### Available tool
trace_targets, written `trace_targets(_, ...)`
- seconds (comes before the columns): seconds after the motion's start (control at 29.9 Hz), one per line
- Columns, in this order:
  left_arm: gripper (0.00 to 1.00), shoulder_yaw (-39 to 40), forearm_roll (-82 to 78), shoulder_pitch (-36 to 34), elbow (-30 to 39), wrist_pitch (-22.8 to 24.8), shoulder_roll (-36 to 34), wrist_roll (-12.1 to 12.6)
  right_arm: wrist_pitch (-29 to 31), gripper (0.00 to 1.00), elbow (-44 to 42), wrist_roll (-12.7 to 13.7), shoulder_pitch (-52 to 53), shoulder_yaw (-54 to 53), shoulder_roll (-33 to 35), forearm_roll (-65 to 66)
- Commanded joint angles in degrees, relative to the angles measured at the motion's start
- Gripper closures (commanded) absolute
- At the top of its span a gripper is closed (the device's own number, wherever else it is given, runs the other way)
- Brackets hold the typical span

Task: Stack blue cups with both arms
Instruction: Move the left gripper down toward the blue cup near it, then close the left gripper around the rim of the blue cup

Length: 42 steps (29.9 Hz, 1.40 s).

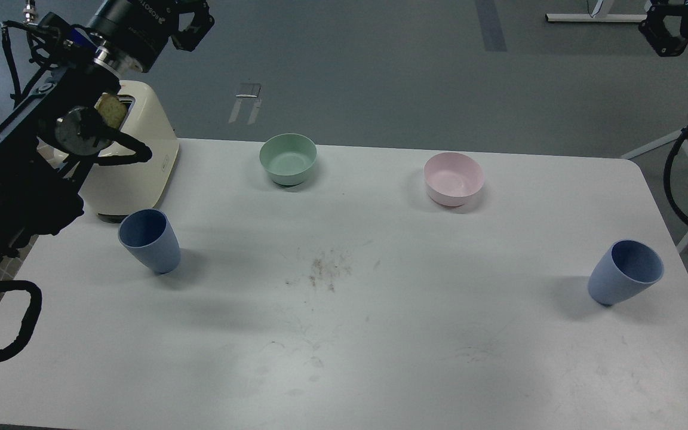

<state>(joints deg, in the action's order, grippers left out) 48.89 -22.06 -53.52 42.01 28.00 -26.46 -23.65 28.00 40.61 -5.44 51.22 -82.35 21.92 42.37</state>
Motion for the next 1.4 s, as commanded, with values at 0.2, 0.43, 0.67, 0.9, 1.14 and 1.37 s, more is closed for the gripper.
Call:
trace_targets(0.2,0.03,-7.7,-4.0,2.0,12.2,-1.2,-11.0,-1.7,0.0,0.0,0.0,-0.5,-0.6,-0.2,0.1,0.0)
trace_targets(0.43,0.08,-12.9,-29.7,11.5,32.4,-12.9,-23.6,-2.7,0.0,0.0,0.5,-0.6,-1.9,-2.8,1.3,-0.1)
trace_targets(0.67,0.08,-12.9,-45.9,18.5,41.4,-15.8,-32.2,-2.8,0.0,0.0,0.9,-0.7,-3.4,-3.6,2.4,-0.1)
trace_targets(0.9,0.11,-13.7,-64.3,21.8,45.0,-15.8,-39.1,-2.8,0.0,0.0,0.9,-0.7,-3.4,-4.0,2.5,-0.1)
trace_targets(1.14,0.12,-13.6,-78.1,24.5,41.8,-17.6,-40.5,-2.8,0.0,0.0,0.9,-0.7,-3.8,-4.0,3.0,-0.1)
trace_targets(1.37,0.13,-15.1,-79.5,27.3,32.7,-25.0,-39.0,-2.8,0.0,0.0,1.0,-0.8,-3.9,-3.9,3.0,-0.1)
